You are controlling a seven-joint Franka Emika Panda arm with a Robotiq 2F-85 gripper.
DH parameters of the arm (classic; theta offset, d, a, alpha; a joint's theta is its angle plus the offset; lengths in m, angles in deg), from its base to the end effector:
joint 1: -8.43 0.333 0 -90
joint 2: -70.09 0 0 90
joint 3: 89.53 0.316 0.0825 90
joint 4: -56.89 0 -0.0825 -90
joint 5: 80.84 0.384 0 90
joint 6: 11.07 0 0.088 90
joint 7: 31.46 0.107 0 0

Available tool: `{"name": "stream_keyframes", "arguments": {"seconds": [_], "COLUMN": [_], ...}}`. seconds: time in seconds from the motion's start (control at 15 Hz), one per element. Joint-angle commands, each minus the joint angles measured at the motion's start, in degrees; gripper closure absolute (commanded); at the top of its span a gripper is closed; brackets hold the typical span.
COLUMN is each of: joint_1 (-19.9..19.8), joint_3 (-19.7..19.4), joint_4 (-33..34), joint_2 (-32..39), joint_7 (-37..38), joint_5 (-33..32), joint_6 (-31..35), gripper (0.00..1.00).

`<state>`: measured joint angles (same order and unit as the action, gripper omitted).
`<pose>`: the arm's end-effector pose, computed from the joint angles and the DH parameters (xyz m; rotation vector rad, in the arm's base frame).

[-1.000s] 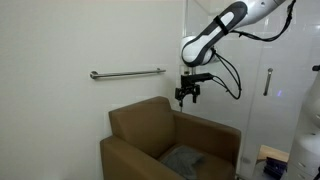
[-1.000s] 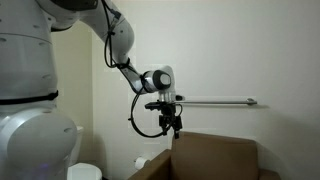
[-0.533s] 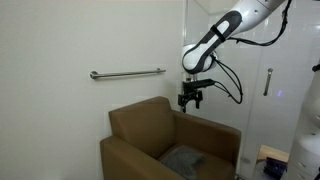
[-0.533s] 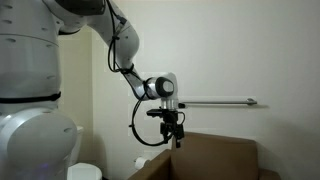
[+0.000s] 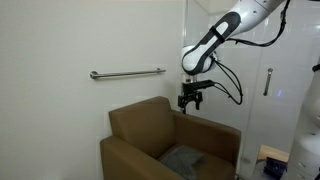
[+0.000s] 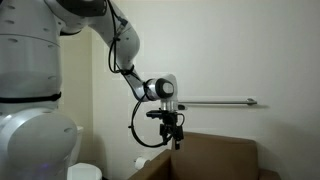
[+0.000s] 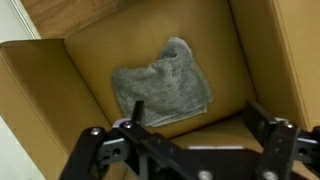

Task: Pick the cloth and put it on the shoulder of the couch

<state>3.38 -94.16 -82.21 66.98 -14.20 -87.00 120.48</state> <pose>0.4638 -0.0814 0.3207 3.0017 -0.6014 -0.1109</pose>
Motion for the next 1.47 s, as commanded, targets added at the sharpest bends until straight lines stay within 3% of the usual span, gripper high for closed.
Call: {"name": "stream_keyframes", "arguments": {"seconds": [0.0,0.33,0.53,0.73,0.93,1.07,1.27,1.33,1.4], "joint_1": [0.03,0.33,1.03,3.02,6.72,8.76,9.54,9.60,9.71], "joint_3": [0.05,-0.06,-1.29,-4.75,-10.85,-14.09,-15.23,-15.25,-15.44], "joint_4": [-1.46,-3.12,-3.57,-2.63,-1.34,0.02,2.40,0.82,1.60], "joint_2": [3.04,8.97,13.65,19.39,25.59,29.79,34.76,31.98,33.58], "joint_7": [-1.11,-1.04,4.31,9.22,14.04,15.38,14.68,12.18,12.12], "joint_5": [1.79,3.66,0.10,-5.00,-9.60,-9.25,-5.22,-5.32,-4.74], "joint_6": [3.34,12.14,21.02,25.74,28.15,28.68,27.13,27.16,27.16], "gripper": [0.00,0.00,0.00,0.00,0.00,0.00,0.00,0.00,0.00]}}
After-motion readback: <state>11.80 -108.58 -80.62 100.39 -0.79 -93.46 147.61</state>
